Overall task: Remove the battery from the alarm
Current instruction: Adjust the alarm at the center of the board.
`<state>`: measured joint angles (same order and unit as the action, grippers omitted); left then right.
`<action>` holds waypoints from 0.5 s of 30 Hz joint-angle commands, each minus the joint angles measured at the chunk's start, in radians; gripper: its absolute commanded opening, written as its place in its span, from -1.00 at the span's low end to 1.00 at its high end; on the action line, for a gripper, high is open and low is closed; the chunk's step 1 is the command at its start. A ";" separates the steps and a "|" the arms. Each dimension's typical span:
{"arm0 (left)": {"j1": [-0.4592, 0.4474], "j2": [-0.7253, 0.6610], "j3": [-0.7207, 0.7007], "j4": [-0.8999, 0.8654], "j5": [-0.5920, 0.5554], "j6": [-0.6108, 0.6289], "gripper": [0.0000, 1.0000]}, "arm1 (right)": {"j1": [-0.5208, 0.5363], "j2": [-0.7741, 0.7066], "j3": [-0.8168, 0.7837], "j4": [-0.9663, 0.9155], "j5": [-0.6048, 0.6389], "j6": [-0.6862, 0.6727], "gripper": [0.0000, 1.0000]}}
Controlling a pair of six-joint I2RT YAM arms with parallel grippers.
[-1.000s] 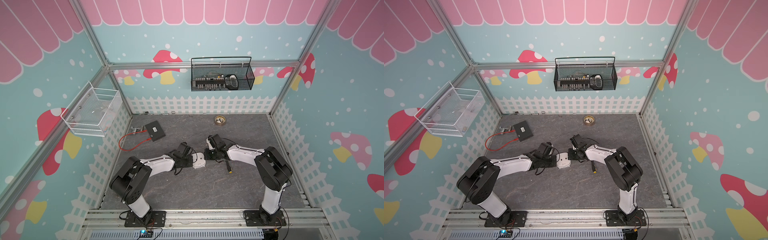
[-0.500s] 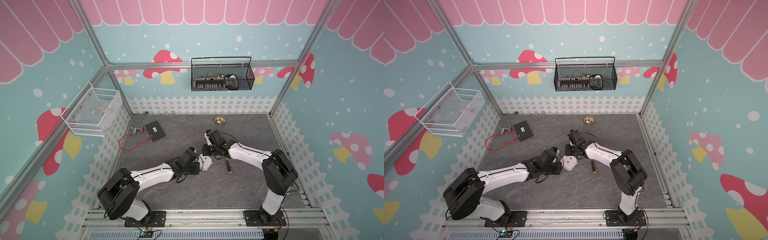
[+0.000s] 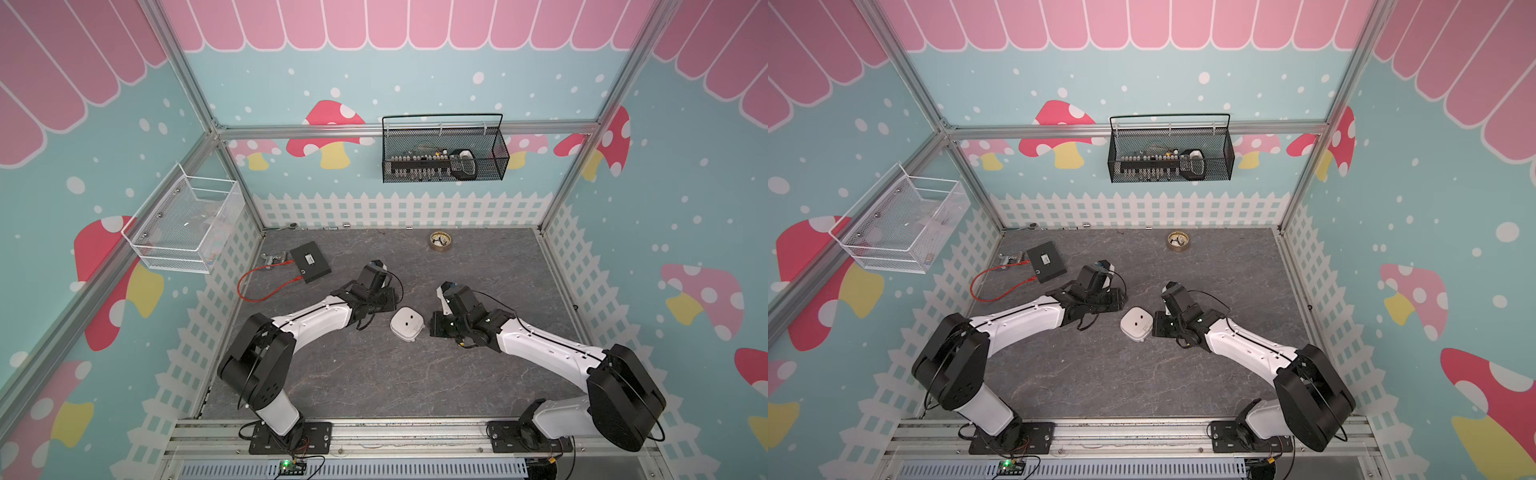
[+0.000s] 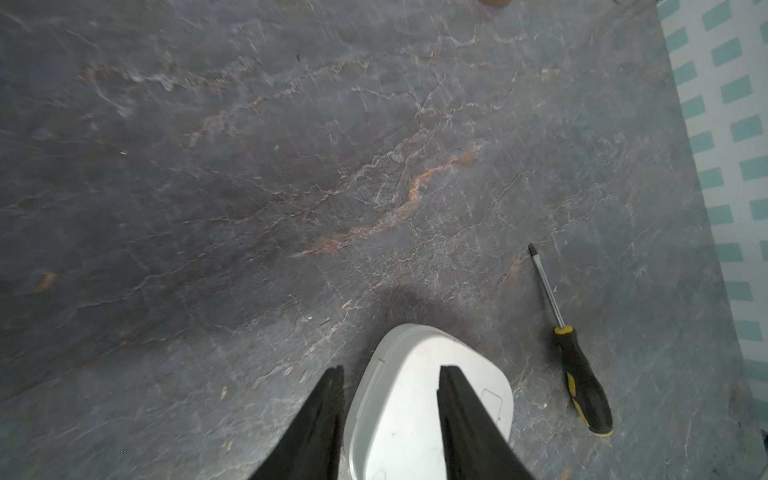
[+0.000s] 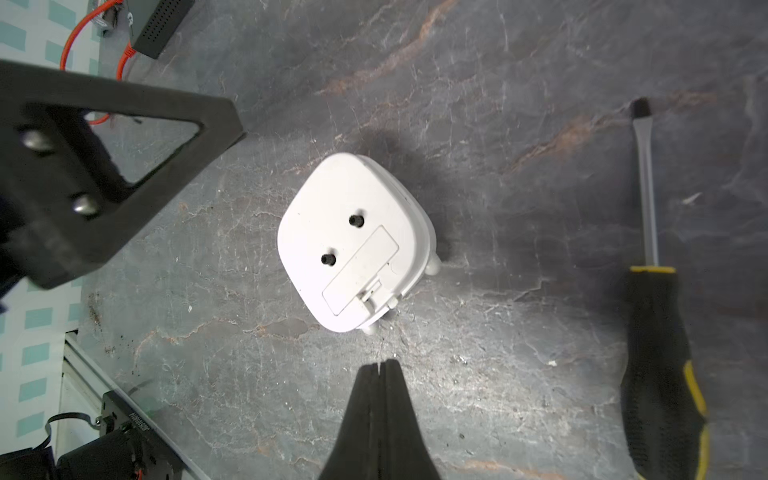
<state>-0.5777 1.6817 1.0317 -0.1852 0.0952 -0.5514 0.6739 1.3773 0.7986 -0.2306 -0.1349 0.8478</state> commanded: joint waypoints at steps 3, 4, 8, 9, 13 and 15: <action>0.003 0.086 0.050 0.039 0.095 0.025 -0.16 | 0.001 0.024 -0.028 0.058 -0.019 0.039 -0.90; 0.003 0.093 0.048 0.043 0.103 0.025 -0.16 | 0.002 0.040 -0.030 0.067 -0.020 0.037 -0.91; 0.003 0.093 0.022 0.056 0.121 0.024 -0.16 | 0.001 0.129 -0.017 0.075 -0.008 0.021 -0.96; 0.003 0.089 0.012 0.057 0.123 0.024 -0.16 | 0.002 0.152 -0.015 0.079 -0.005 0.016 -0.97; 0.004 0.063 -0.020 0.064 0.138 0.024 -0.16 | 0.001 0.214 -0.010 0.096 -0.002 0.011 -0.98; 0.003 0.056 -0.036 0.065 0.139 0.024 -0.16 | 0.002 0.235 -0.002 0.103 0.003 0.007 -0.99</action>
<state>-0.5777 1.7706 1.0233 -0.1349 0.2111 -0.5415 0.6743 1.5940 0.7891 -0.1532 -0.1471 0.8680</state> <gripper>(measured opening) 0.418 0.047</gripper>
